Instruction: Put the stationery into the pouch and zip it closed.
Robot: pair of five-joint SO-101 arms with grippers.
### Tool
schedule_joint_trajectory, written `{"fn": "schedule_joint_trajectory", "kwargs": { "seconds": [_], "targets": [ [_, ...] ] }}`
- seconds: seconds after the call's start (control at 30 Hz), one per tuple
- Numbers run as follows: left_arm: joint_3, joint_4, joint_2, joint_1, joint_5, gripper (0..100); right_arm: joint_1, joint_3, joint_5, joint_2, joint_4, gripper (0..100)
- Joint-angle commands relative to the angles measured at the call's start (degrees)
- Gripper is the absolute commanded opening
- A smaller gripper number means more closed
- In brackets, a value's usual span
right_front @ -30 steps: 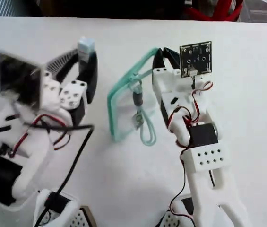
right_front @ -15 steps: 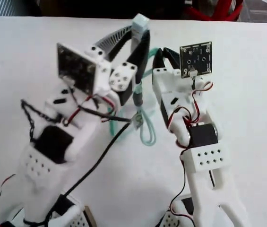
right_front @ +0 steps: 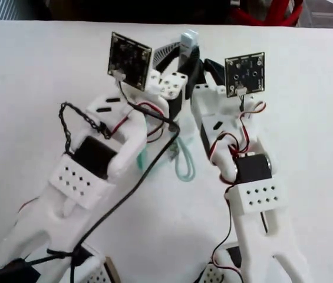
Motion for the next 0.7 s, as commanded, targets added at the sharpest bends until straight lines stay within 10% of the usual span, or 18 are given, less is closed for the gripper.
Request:
{"fn": "schedule_joint_trajectory", "kwargs": {
  "seconds": [0.0, 0.67],
  "targets": [
    [-0.35, -1.05, 1.80, 0.84, 0.44, 3, 0.40, 4.48, 0.26, 0.84, 0.31, 3.0],
    [6.86, -1.14, 1.36, -3.30, 6.68, 3, 0.92, 4.48, 0.26, 0.84, 0.22, 3.0]
  ]
}}
